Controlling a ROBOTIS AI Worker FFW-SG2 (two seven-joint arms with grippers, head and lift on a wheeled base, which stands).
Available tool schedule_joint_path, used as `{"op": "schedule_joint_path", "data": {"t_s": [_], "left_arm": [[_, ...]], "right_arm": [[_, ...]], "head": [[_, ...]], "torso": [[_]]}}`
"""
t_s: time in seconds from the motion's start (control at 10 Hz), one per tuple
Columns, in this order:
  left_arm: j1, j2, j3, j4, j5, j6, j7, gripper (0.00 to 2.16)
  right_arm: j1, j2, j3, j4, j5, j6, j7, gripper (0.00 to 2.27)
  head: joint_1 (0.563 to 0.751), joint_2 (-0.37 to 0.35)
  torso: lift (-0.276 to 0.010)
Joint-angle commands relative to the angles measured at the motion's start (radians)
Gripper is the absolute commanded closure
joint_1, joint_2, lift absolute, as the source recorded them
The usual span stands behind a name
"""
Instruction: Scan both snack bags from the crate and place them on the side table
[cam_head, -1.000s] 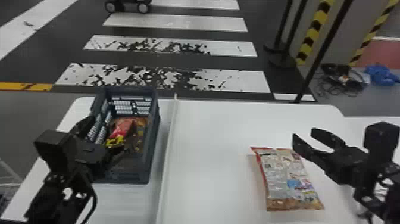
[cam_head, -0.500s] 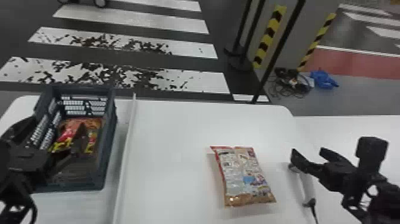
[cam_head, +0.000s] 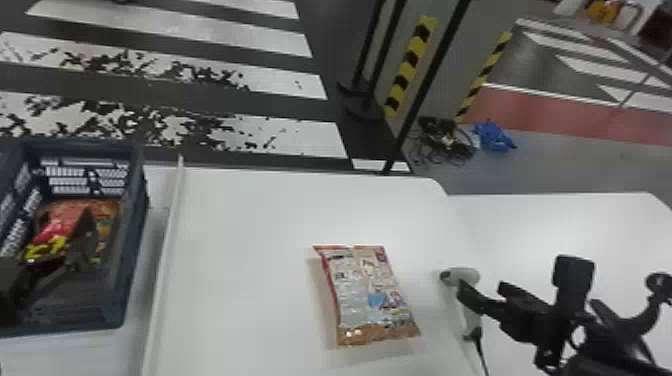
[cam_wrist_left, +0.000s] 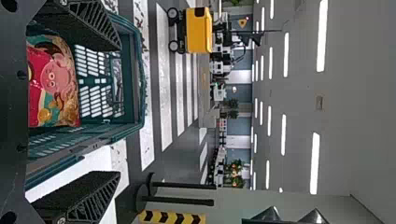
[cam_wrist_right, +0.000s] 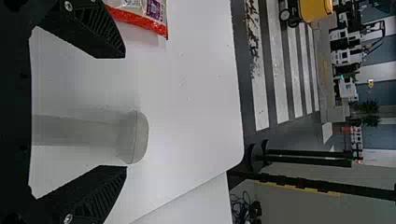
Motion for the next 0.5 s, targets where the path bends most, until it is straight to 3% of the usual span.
{"op": "schedule_joint_path", "data": {"t_s": [0.0,0.4], "left_arm": [[0.001,-0.001,-0.001,0.002,-0.001,0.0,0.0,0.04],[0.003,-0.001,-0.003,0.007,-0.001,0.0,0.0,0.04]], "right_arm": [[-0.02,0.001,-0.007,0.042,0.025,0.017,0.018,0.08],[-0.083,0.001,-0.007,0.174,0.092,0.02,0.046,0.08]], "head": [[0.695,-0.339],[0.695,-0.337]], "torso": [[-0.098],[-0.098]]}}
